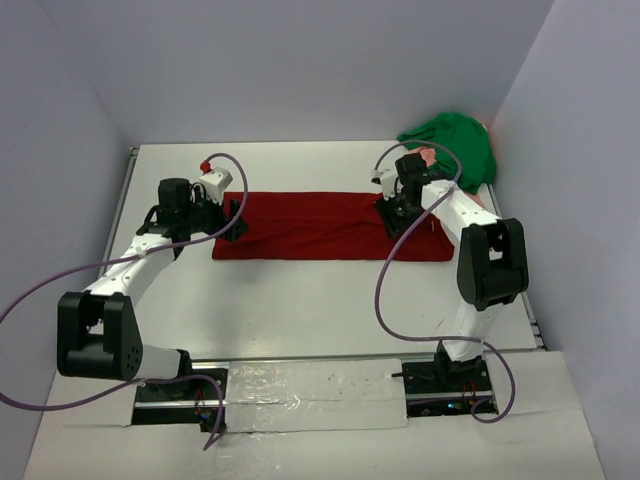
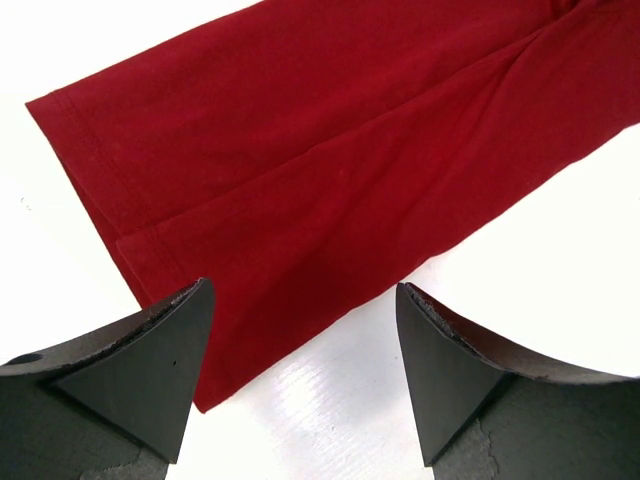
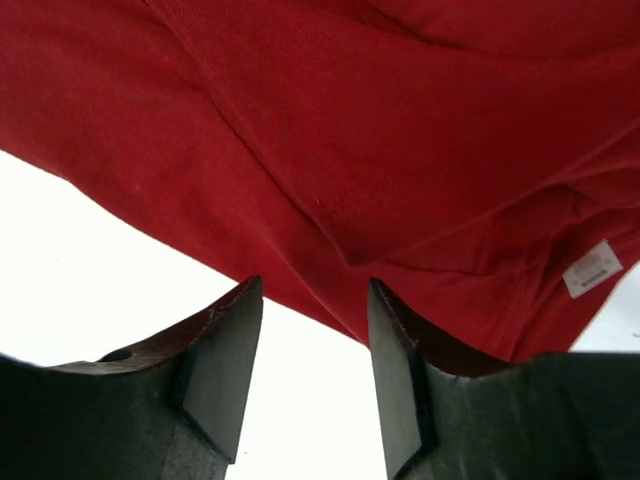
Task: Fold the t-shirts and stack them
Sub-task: Fold the tshirt
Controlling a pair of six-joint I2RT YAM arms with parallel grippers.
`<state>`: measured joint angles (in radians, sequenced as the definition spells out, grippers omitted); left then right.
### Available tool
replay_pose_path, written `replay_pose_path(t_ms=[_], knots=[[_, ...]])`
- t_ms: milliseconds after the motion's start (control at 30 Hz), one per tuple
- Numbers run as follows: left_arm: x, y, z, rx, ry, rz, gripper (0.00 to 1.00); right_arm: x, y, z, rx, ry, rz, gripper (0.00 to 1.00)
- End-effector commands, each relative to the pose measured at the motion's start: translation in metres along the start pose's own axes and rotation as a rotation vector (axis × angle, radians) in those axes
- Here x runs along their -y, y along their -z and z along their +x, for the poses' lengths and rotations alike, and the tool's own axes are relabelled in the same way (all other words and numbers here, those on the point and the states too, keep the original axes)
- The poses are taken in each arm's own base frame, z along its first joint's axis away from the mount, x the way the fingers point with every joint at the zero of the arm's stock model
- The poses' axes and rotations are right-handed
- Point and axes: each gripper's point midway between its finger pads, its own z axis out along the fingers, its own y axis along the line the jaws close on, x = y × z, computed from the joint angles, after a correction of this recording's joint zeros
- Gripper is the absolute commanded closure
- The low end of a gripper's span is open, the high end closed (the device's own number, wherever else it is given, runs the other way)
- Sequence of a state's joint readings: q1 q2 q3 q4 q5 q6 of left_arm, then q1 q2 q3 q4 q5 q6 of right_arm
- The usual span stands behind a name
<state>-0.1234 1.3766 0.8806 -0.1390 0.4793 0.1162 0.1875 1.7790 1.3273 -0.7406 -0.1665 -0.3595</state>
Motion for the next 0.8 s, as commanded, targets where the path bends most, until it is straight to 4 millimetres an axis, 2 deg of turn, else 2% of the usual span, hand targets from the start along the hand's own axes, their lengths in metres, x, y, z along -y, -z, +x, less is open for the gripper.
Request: replay_pose_path(t_ms=[0, 167, 467, 767], knots=[[-0.001, 0.004, -0.013, 0.048, -0.038, -0.015, 0.18, 0.000, -0.001, -0.021, 0.058, 0.005, -0.008, 0.48], [-0.003, 0.005, -0.012, 0.060, -0.043, -0.029, 0.18, 0.003, -0.004, -0.030, 0.085, 0.013, -0.002, 0.56], [-0.004, 0.002, -0.007, 0.057, -0.042, -0.032, 0.19, 0.012, -0.008, -0.047, 0.132, 0.034, 0.038, 0.61], [-0.006, 0.001, -0.004, 0.061, -0.044, -0.042, 0.19, 0.029, -0.017, -0.067, 0.191, 0.039, 0.121, 0.63]])
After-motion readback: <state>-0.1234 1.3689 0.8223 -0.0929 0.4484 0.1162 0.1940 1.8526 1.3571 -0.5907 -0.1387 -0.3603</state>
